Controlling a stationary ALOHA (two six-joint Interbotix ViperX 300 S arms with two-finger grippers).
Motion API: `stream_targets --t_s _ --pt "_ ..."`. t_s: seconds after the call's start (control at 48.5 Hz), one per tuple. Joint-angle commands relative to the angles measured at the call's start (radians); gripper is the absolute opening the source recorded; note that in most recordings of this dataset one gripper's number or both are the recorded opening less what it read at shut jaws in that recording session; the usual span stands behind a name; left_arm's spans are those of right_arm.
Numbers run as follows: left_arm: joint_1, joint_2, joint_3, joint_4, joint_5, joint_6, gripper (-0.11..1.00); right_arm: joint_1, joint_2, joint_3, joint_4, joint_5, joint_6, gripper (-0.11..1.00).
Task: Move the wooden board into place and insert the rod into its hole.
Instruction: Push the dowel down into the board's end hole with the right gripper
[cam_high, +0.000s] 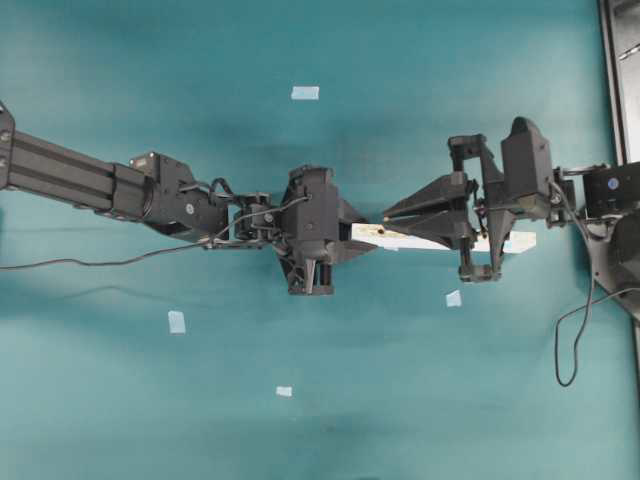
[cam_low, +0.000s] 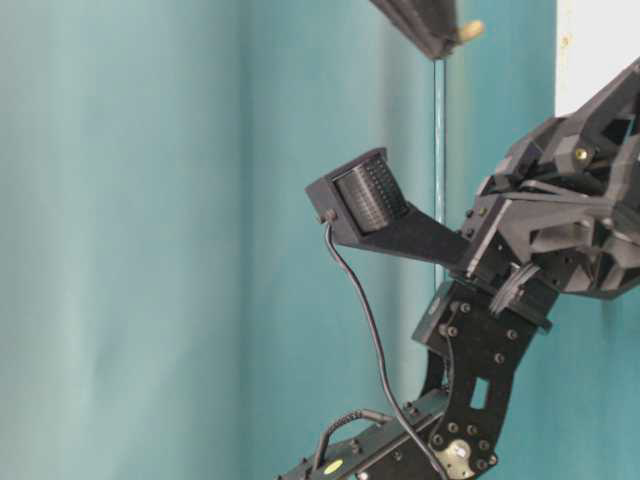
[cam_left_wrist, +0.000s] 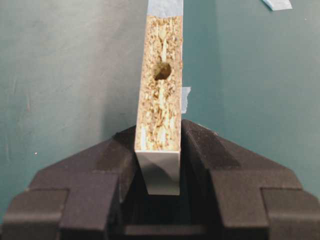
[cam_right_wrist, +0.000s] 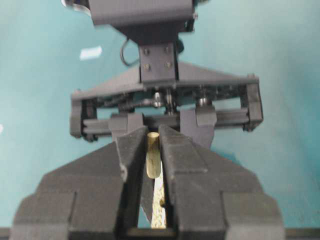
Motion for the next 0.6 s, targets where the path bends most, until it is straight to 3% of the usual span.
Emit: stream_targets --t_s 0.0,0.578 --pt "0.005 -0.041 -0.018 -0.002 -0.002 -0.008 0.22 -0.003 0.014 -0.015 0.008 -0.014 -0.006 0.12" --pt "0.0 -0.034 -0.02 -0.002 0.0 -0.008 0.23 -0.003 0.126 -0.051 0.008 -0.041 -0.008 0.12"
